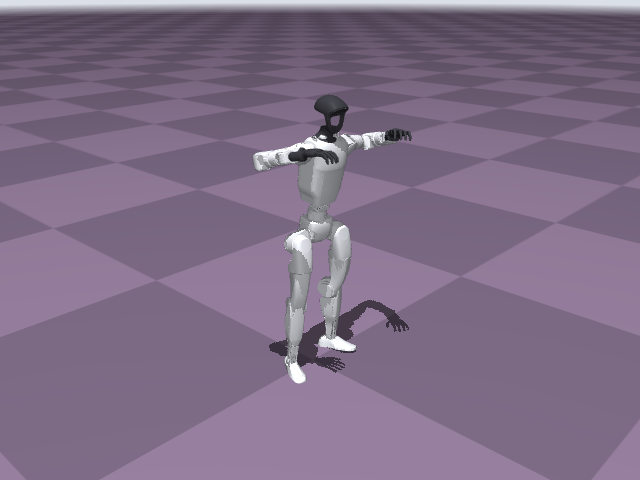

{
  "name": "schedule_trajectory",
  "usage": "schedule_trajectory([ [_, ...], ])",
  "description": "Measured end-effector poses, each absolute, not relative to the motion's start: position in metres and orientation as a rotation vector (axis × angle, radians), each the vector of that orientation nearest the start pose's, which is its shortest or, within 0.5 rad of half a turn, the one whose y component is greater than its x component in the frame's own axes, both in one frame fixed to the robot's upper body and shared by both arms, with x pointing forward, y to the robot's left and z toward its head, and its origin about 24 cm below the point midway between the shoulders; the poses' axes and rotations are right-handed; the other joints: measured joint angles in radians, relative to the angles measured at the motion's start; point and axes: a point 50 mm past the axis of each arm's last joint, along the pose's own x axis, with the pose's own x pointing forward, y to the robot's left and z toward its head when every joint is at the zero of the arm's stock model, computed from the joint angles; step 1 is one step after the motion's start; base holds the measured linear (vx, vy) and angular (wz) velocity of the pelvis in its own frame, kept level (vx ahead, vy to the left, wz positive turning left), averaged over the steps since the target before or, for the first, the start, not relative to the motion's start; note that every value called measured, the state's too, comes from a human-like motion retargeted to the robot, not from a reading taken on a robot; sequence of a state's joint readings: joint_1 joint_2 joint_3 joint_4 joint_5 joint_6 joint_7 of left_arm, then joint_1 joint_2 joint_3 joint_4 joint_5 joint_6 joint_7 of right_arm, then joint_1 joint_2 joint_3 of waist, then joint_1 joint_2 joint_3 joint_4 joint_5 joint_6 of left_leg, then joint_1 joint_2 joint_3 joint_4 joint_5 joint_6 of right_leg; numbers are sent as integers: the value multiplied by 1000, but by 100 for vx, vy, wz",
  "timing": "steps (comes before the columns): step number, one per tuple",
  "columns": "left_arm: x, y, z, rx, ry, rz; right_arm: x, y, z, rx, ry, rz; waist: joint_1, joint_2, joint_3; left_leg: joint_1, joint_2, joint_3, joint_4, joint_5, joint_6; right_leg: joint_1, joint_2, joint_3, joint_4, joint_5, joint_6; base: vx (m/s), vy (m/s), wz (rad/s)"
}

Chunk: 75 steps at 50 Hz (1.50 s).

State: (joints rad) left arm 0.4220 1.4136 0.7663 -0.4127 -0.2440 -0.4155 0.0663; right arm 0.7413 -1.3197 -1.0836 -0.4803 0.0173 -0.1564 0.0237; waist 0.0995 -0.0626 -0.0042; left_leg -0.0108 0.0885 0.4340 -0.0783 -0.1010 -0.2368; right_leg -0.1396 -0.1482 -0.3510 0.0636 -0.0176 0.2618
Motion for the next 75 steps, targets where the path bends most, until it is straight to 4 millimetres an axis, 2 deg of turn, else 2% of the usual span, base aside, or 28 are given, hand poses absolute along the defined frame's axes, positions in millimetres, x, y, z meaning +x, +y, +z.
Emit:
schedule_trajectory([
  [9, 160, 262, 323, 1304, -837, -79, 146, -287, 324, -1650, -497, -123, -17, 18, 2, 1, 15, 23, 36, -20, 16, 2, 9, 26, 4, -17, 0, 5, -7, -15],
  [20, 162, 263, 331, 1338, -857, -48, 144, -290, 325, -1648, -510, -154, -36, 30, -13, 5, 73, 41, 17, -8, 22, -12, 80, 30, 3, -34, 0, 6, -16, -7],
  [27, 161, 264, 333, 1328, -860, -35, 141, -292, 328, -1627, -522, -183, -40, 15, -14, 9, 105, 51, 45, -24, 37, -9, 111, 48, 11, -61, 0, 10, -18, -11],
  [30, 160, 265, 333, 1316, -861, -26, 140, -293, 328, -1625, -520, -194, -41, 2, -8, 4, 109, 57, 82, -32, 55, -3, 109, 58, 21, -73, 0, 12, -15, -9],
  [35, 160, 266, 331, 1294, -852, -15, 140, -297, 327, -1644, -501, -205, -30, -35, 7, -26, 77, 52, 188, -43, 122, 14, 69, 79, 44, -94, 0, 17, -8, -10],
  [40, 159, 268, 327, 1284, -834, -10, 140, -300, 326, -1673, -480, -219, 10, -50, 18, -101, 10, -65, 273, -56, 152, 40, 22, 103, 68, -114, 0, 22, 6, -19],
  [47, 156, 271, 324, 1251, -834, 2, 139, -301, 325, -1708, -484, -238, 57, -36, 29, -153, -23, -23, 105, 26, 122, 76, -10, 101, 102, -129, 0, 25, 12, -4],
  [50, 155, 270, 323, 1249, -832, -6, 140, -300, 324, -1721, -485, -231, 72, -27, 40, -167, -22, -4, 7, 88, 86, 102, -14, 101, 116, -129, 0, 29, 15, -5],
  [55, 155, 269, 319, 1282, -813, -33, 142, -296, 324, -1709, -494, -213, 86, -25, 55, -211, 0, 58, -9, 69, 16, 163, -30, 104, 127, -121, 0, 34, 17, -11],
  [60, 156, 270, 318, 1287, -805, -30, 145, -296, 324, -1713, -492, -210, 89, -30, 44, -182, 8, 118, -9, 98, 13, 208, -47, 119, 152, -101, -7, 40, 23, -19],
  [62, 154, 270, 320, 1290, -827, -13, 145, -299, 326, -1792, -536, -275, 82, -30, 37, -157, 11, 120, -9, 116, 24, 216, -51, 126, 180, -79, -18, 43, 26, -8],
  [65, 156, 271, 317, 1282, -807, -23, 147, -301, 318, -1681, -479, -201, 66, -22, 23, -117, 8, 104, -9, 108, 44, 215, -61, 131, 254, -18, -42, 44, 29, 10],
  [69, 157, 272, 315, 1282, -796, -19, 149, -305, 312, -1606, -468, -215, 40, -3, 15, -57, 1, 77, -8, 66, 65, 156, -90, 118, 455, 119, -80, 44, 32, 20],
  [71, 158, 272, 314, 1287, -797, -18, 151, -307, 309, -1648, -448, -217, 28, 4, 14, -30, -2, 69, -4, 40, 71, 97, -115, 107, 589, 179, -102, 42, 30, 15],
  [73, 160, 271, 312, 1283, -798, -28, 154, -305, 306, -1648, -435, -181, 15, 9, 13, -13, -5, 60, 14, 9, 72, 32, -132, 110, 711, 200, -118, 40, 27, 21],
  [75, 162, 270, 311, 1266, -798, -38, 156, -305, 304, -1631, -437, -173, -3, 13, 12, -2, -6, 46, 41, -25, 65, -29, -124, 128, 793, 168, -124, 38, 22, 35],
])
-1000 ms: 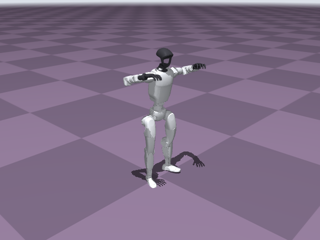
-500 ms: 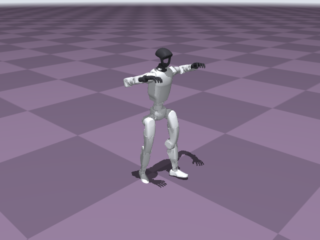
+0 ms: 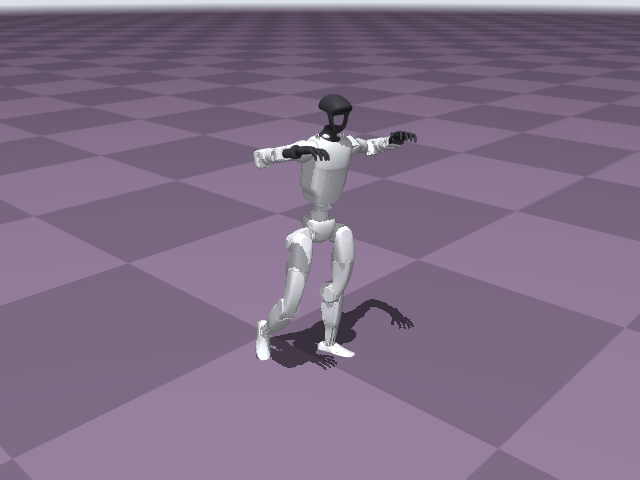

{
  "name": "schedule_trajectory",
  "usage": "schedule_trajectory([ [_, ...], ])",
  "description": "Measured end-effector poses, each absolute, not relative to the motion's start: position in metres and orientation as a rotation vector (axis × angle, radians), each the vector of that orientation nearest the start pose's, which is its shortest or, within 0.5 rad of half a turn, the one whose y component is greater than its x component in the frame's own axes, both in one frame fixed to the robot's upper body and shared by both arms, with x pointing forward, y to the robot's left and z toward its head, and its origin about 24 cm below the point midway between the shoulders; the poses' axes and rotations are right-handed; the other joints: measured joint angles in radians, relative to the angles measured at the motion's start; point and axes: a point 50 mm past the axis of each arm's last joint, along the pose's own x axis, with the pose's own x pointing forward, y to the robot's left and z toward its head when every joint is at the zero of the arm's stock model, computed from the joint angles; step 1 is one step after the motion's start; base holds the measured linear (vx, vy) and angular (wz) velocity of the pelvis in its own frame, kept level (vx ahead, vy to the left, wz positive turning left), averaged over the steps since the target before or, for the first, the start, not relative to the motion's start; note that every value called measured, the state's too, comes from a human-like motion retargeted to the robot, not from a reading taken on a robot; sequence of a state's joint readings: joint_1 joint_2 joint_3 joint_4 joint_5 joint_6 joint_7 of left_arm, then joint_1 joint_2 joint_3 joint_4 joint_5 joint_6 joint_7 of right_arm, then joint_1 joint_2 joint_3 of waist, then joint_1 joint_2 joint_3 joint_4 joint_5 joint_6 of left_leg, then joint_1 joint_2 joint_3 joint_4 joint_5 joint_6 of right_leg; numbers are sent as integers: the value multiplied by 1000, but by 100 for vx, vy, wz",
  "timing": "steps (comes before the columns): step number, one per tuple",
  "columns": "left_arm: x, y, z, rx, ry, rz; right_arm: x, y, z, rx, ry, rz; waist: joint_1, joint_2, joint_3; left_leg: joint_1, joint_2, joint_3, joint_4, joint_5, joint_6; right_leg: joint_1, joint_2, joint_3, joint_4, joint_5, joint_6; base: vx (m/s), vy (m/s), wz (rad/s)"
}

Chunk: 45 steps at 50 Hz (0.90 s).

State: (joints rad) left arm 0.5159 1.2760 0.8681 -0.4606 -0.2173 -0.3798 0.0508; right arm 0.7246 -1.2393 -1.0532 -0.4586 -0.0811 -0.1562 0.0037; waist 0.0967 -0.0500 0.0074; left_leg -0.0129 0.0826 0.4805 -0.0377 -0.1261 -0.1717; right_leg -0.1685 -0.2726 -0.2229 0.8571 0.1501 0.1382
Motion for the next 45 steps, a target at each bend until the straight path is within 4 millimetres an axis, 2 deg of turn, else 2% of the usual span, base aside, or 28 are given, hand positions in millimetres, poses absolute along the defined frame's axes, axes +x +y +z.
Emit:
schedule_trajectory([
  [5, 169, 264, 307, 1220, -807, -79, 161, -301, 300, -1492, -494, -158, -63, 15, 2, 14, 2, -52, 51, -60, -8, -96, 44, -47, -39, -155, -25, 36, 17, 54],
  [7, 172, 261, 305, 1216, -812, -101, 163, -301, 297, -1510, -473, -131, -90, 18, 7, 18, -2, -72, 59, -75, -3, -115, 52, -105, -136, -195, -39, 34, 12, 59],
  [9, 176, 257, 304, 1205, -827, -113, 164, -299, 298, -1441, -515, -141, -119, 20, 14, 24, -11, -95, 64, -88, 0, -128, 73, -148, -274, -205, -34, 34, 9, 65],
  [13, 182, 250, 301, 1232, -843, -153, 168, -300, 298, -1436, -517, -135, -180, -1, 38, 53, -51, -141, 73, -115, -3, -141, 119, -155, -601, -126, 41, 37, 4, 71],
  [15, 185, 247, 299, 1272, -848, -183, 170, -301, 298, -1531, -479, -122, -207, -17, 55, 81, -72, -161, 78, -131, -9, -142, 133, -143, -748, -60, 97, 42, -3, 60],
  [17, 187, 244, 297, 1298, -851, -206, 171, -301, 299, -1594, -469, -133, -216, -25, 68, 109, -64, -164, 83, -144, -30, -150, 172, -133, -862, -6, 124, 43, -24, 26],
  [20, 191, 243, 296, 1327, -856, -218, 170, -301, 301, -1610, -475, -136, -218, -24, 81, 146, -35, -159, 94, -159, -59, -163, 233, -116, -944, 22, 124, 47, -29, 13],
  [22, 195, 244, 294, 1306, -850, -209, 168, -300, 302, -1522, -501, -130, -219, -17, 79, 168, -32, -164, 107, -162, -55, -155, 237, -117, -944, 35, 124, 54, -14, 27],
  [23, 197, 245, 292, 1281, -843, -198, 167, -300, 302, -1471, -519, -137, -219, -15, 76, 177, -34, -168, 116, -160, -48, -143, 232, -121, -944, 49, 124, 57, -7, 27],
  [25, 202, 251, 285, 1216, -825, -166, 167, -302, 299, -1503, -501, -146, -215, -12, 68, 193, -39, -178, 143, -150, -27, -116, 217, -129, -933, 69, 124, 59, -5, 21],
  [28, 215, 264, 264, 1021, -747, -97, 168, -309, 288, -1399, -512, -179, -186, -6, 56, 204, -41, -190, 224, -105, 22, -65, 195, -115, -898, 32, 124, 61, -7, 3],
  [30, 227, 275, 240, 858, -662, -43, 172, -316, 273, -1272, -510, -189, -158, -10, 51, 192, -38, -190, 319, -62, 65, -30, 181, -96, -869, -17, 124, 60, -7, -7],
  [32, 241, 285, 202, 710, -522, -26, 182, -325, 244, -1186, -447, -198, -142, -1, 46, 132, 14, -169, 539, -51, 77, 3, 174, -104, -802, -84, 124, 56, -7, -5],
  [34, 252, 292, 159, 528, -379, 58, 196, -334, 206, -1082, -343, -233, -108, -22, 32, 93, 12, -149, 627, -27, 146, 26, 165, -73, -809, -100, 124, 51, -12, -28],
  [37, 254, 305, 81, 408, -88, 219, 218, -340, 140, -960, -112, -226, -82, -37, 20, -1, 53, -92, 800, -65, 208, 40, 153, -58, -775, -142, 124, 45, -8, -21],
  [40, 230, 311, -3, 417, 263, 335, 235, -331, 68, -958, 139, -139, -60, -48, 17, -73, 66, -42, 839, -129, 232, 50, 145, -37, -749, -176, 124, 42, -5, -34],
  [43, 179, 307, -74, 457, 620, 320, 235, -312, 2, -992, 368, 13, -33, -62, 24, -111, 37, -3, 724, -166, 219, 67, 132, -10, -733, -201, 124, 41, 0, -43],
  [45, 139, 299, -108, 472, 822, 267, 223, -301, -32, -998, 496, 92, -13, -67, 32, -127, 16, 24, 598, -158, 202, 78, 124, 4, -727, -214, 124, 41, 4, -36],
])
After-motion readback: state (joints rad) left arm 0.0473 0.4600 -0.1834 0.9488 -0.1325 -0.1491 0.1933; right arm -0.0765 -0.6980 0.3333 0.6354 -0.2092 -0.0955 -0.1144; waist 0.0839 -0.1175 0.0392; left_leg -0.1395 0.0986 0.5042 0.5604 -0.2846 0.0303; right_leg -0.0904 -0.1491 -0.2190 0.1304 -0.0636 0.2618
